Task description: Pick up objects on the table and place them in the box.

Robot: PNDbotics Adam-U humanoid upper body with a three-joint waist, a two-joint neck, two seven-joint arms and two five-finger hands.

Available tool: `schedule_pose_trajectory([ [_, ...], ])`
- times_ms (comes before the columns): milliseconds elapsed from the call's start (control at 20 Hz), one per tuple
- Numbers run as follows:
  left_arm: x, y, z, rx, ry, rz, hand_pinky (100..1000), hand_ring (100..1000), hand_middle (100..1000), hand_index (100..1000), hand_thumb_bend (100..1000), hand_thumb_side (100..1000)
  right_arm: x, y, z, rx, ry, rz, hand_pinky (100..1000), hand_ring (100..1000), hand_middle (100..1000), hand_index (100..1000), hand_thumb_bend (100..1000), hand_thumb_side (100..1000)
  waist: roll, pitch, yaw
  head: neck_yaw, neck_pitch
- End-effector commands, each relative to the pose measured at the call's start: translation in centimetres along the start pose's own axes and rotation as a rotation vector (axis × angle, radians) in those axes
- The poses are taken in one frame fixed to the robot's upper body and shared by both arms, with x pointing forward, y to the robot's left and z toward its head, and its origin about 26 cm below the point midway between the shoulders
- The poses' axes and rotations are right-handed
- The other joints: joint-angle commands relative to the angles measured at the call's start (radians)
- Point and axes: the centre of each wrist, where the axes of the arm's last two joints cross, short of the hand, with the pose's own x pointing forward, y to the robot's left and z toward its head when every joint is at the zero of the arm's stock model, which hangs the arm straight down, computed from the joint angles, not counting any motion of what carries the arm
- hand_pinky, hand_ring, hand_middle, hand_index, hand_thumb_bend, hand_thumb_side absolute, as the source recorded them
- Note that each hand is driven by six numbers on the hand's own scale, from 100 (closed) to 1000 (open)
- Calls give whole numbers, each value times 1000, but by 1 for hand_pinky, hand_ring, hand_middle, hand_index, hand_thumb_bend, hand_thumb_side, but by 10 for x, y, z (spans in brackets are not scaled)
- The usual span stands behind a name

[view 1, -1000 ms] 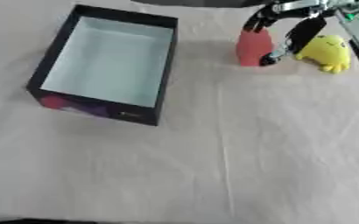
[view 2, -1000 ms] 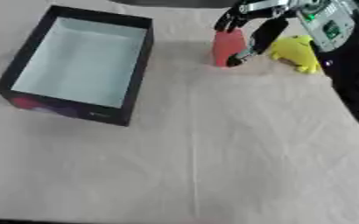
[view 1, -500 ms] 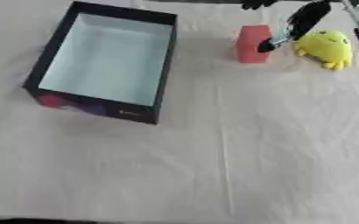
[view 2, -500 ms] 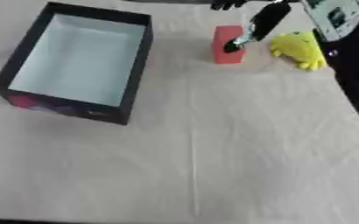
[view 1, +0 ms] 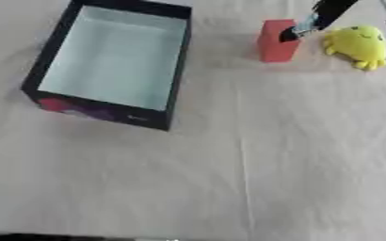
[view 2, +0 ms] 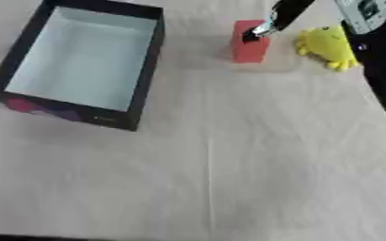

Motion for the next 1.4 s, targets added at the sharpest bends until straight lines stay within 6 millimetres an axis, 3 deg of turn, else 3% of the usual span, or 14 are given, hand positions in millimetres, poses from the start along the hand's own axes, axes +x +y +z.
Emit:
schedule_pose_trajectory([
  [50,12,3,-6,5,-48,-2,799,768,812,856,647,667,-5,-14,11,-23,22,23,976,971,933,937,575,371,7,-13,4,-5,-21],
  [450,12,3,-5,11,-50,3,799,768,813,857,644,668,-11,-10,11,-3,38,16,976,970,932,937,577,374,9,-7,8,-14,-49],
  [850,14,1,-6,7,-59,11,800,767,814,857,642,669,-14,-2,6,22,39,8,976,969,931,937,579,376,14,-3,13,-26,-132],
  [1400,13,2,-5,17,-60,14,800,766,813,855,639,669,-19,10,1,62,66,6,970,959,914,934,575,379,14,0,17,-27,-130],
])
